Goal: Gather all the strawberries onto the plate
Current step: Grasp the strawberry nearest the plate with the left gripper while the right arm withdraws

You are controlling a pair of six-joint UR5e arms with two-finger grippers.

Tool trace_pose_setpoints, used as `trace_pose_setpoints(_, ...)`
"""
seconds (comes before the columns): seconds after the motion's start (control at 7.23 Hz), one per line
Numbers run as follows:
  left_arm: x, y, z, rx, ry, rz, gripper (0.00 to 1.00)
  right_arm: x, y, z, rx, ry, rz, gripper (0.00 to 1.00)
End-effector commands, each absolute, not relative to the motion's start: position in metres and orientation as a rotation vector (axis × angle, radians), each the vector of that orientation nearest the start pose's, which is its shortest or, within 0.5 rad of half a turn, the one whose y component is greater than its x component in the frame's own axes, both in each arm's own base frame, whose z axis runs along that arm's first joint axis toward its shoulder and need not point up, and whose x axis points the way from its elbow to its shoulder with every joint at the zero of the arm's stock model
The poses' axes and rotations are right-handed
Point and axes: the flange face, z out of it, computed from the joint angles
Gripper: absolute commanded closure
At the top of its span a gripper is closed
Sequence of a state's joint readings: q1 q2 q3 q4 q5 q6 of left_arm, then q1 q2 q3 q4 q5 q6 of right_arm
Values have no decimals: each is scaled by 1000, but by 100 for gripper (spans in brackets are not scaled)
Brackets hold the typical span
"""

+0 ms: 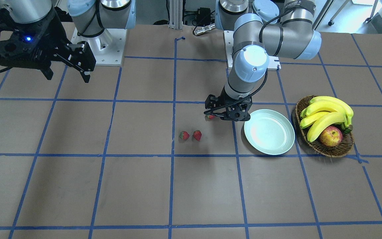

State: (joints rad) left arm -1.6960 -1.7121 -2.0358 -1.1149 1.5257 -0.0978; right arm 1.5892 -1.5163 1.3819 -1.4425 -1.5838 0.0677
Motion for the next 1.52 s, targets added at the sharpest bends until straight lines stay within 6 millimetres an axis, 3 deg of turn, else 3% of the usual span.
trace_pose_setpoints(0.0, -207, -431, 211, 71, 3152, 276, 0, 141, -502, 535, 54, 3153, -49, 1)
trace_pose_setpoints(0.55, -215, -433, 179, 82, 3163, 358, 0, 143, -509, 538, 52, 3149, -129, 0)
trace_pose_setpoints(0.97, -218, -433, 167, 77, 3186, 407, 1, 140, -510, 538, 57, 3158, -137, 0)
trace_pose_setpoints(1.11, -218, -432, 166, 75, 3184, 412, 6, 142, -509, 539, 52, 3153, -137, 0)
trace_pose_setpoints(1.25, -218, -432, 167, 72, 3185, 410, 23, 141, -510, 540, 54, 3153, -141, 0)
trace_pose_setpoints(1.38, -218, -434, 168, 83, 3181, 405, 48, 141, -510, 542, 52, 3155, -144, 0)
